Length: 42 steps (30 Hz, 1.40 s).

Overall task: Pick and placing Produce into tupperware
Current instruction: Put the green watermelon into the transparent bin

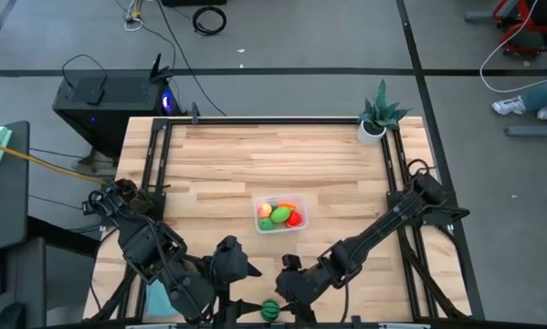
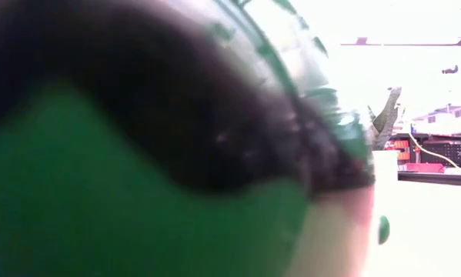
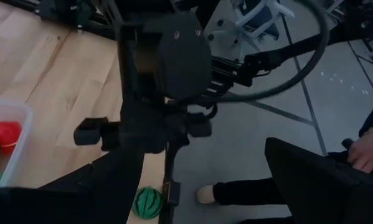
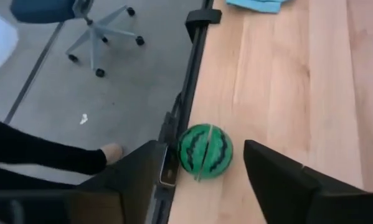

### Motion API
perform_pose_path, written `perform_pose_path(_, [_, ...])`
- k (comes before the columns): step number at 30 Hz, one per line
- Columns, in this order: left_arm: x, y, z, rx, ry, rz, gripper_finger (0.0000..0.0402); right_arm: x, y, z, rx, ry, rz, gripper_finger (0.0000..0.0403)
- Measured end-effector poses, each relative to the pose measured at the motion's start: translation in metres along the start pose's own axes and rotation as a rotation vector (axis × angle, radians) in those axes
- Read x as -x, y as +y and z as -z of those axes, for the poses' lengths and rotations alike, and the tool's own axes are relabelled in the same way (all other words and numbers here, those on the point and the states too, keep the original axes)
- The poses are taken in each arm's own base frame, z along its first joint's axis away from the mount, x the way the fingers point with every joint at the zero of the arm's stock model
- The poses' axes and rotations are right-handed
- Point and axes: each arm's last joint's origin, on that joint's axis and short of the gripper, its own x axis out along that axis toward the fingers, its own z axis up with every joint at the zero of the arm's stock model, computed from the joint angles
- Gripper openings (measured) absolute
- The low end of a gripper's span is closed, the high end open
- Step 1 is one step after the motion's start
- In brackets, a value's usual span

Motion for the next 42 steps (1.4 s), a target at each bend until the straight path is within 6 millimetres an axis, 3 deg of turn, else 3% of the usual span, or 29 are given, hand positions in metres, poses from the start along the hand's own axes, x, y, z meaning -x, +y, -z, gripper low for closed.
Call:
perform_pose_path(8, [0.000, 0.000, -0.001, 0.005, -0.007, 0.004, 0.0341, -0.031, -0.002, 0.012, -0.040, 0.006, 0.015, 0.0345])
perform_pose_path(14, [0.000, 0.000, -0.002, 0.009, -0.013, 0.009, 0.0341, -0.048, -0.005, 0.020, -0.072, 0.024, 0.025, 0.0396])
perform_pose_path(25, [0.000, -0.002, -0.004, 0.020, -0.031, 0.026, 0.0341, -0.074, -0.012, 0.032, -0.071, 0.031, 0.039, 0.0399])
perform_pose_path(42, [0.000, -0.003, -0.005, 0.027, -0.040, 0.035, 0.0341, -0.099, -0.021, 0.047, -0.068, 0.063, 0.063, 0.0399])
